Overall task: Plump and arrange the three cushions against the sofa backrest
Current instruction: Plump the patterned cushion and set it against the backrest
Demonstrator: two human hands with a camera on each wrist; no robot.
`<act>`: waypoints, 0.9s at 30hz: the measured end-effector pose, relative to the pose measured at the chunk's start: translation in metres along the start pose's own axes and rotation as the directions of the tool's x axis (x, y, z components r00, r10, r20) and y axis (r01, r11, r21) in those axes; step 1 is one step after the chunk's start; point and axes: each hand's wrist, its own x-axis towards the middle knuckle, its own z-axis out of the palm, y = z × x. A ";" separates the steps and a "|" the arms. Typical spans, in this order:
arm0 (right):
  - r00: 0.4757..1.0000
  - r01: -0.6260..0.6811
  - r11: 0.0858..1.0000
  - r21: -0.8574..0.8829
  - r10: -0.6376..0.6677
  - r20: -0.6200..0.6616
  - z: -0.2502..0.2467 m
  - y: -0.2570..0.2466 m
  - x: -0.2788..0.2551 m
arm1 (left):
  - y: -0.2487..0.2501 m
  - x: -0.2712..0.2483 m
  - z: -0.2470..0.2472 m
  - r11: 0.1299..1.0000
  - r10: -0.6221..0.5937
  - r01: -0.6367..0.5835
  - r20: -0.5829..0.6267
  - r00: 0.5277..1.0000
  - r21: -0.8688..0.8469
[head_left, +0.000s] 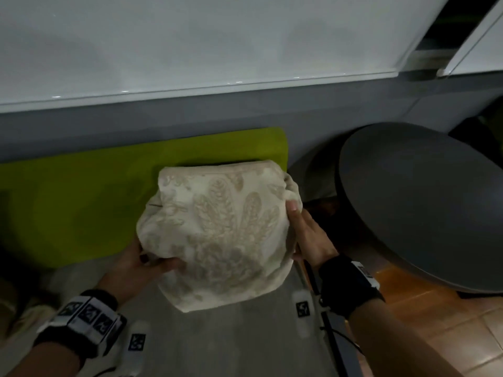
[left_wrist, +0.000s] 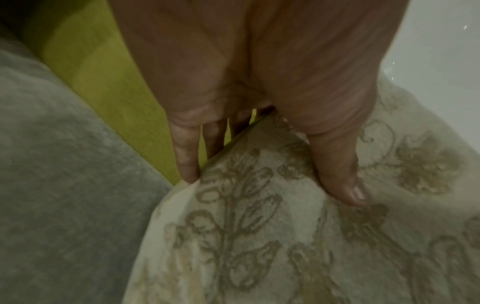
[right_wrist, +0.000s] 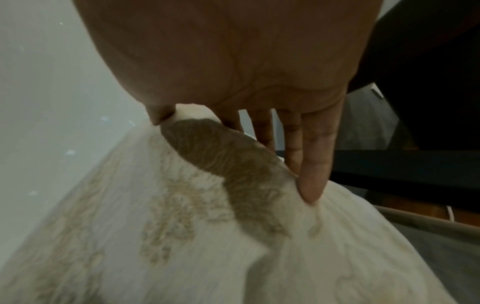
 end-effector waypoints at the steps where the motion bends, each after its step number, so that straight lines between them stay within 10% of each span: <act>1: 1.000 0.000 1.000 -0.018 0.001 0.029 -0.002 0.002 -0.001 | 0.000 -0.003 -0.001 1.000 -0.014 0.014 0.000 1.000 0.016; 5: 0.999 0.025 0.990 -0.137 -0.022 0.026 -0.014 0.011 0.001 | 0.013 -0.020 0.012 0.999 0.018 -0.017 0.028 0.999 -0.034; 9: 0.918 0.205 0.944 -0.259 -0.277 -0.283 -0.045 -0.007 0.005 | 0.061 -0.030 0.046 0.926 0.298 -0.326 -0.159 0.941 -0.192; 11: 0.873 0.300 0.883 -0.362 -0.407 -0.268 -0.050 -0.014 0.016 | 0.083 -0.028 0.060 0.880 0.474 -0.456 -0.200 0.857 0.133; 13: 0.893 0.359 0.814 -0.456 -0.441 -0.085 -0.049 -0.020 0.031 | 0.093 -0.021 0.074 0.588 0.649 -0.455 -0.055 0.758 0.668; 15: 0.923 0.365 0.755 -0.544 -0.369 0.108 -0.044 -0.030 0.045 | 0.101 -0.018 0.087 0.397 0.599 -0.370 0.068 0.798 0.840; 23: 0.928 0.369 0.381 -0.848 -0.107 0.356 -0.026 -0.047 0.072 | 0.069 -0.005 0.078 0.423 0.467 -0.277 0.054 0.882 0.863; 27: 0.918 0.386 0.491 -0.781 -0.126 0.375 -0.023 -0.053 0.065 | 0.057 -0.008 0.072 0.445 0.458 -0.267 0.039 0.888 0.855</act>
